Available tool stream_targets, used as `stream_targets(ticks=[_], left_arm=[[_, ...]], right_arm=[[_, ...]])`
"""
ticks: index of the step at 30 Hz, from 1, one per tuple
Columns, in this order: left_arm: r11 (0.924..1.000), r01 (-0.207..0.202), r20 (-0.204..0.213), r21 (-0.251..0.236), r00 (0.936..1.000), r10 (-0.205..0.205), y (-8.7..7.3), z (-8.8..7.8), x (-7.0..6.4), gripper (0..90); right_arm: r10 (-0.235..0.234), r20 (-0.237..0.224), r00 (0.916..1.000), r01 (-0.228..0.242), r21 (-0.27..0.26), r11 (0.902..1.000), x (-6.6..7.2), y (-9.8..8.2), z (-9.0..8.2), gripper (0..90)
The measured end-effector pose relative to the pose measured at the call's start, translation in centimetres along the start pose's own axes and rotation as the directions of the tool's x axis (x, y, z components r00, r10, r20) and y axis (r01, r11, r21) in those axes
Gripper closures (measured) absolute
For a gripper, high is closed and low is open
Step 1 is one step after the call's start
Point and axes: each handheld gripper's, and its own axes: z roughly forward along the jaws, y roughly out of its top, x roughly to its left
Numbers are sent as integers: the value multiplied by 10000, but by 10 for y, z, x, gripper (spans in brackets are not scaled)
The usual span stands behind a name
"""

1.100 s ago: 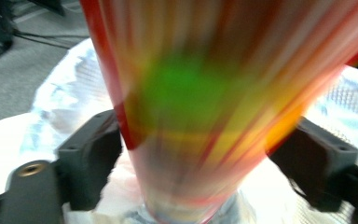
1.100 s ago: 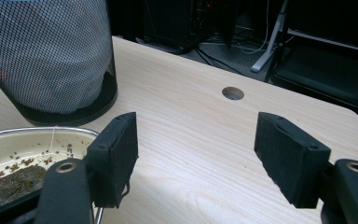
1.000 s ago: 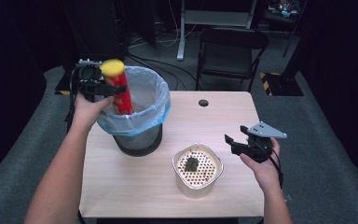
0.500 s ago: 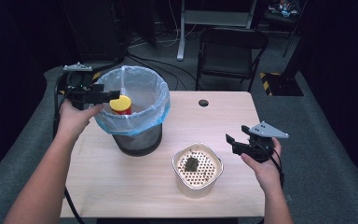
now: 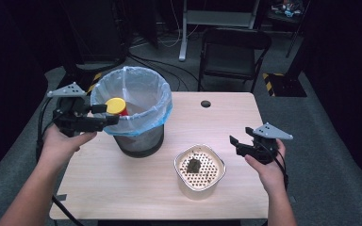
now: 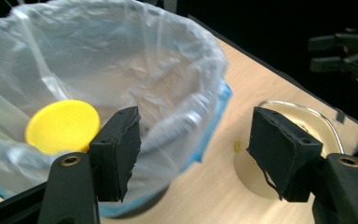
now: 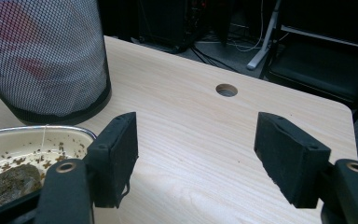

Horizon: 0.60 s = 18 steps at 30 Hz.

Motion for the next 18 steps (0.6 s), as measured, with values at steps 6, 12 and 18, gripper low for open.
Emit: stream_targets(ticks=[6,12,18], left_arm=[[9993,-342,143,-155,9993,344,-24,-5,-12,332],[9993,-359,219,-106,9991,361,-48,-2,-14,357],[9997,-246,128,-82,9996,247,-87,13,-8,355]], right_arm=[[-20,4,10000,20,6,10000,0,0,0,299],[26,16,10000,-26,60,10000,0,-1,1,299],[34,86,10000,-36,188,9998,-1,-3,2,299]])
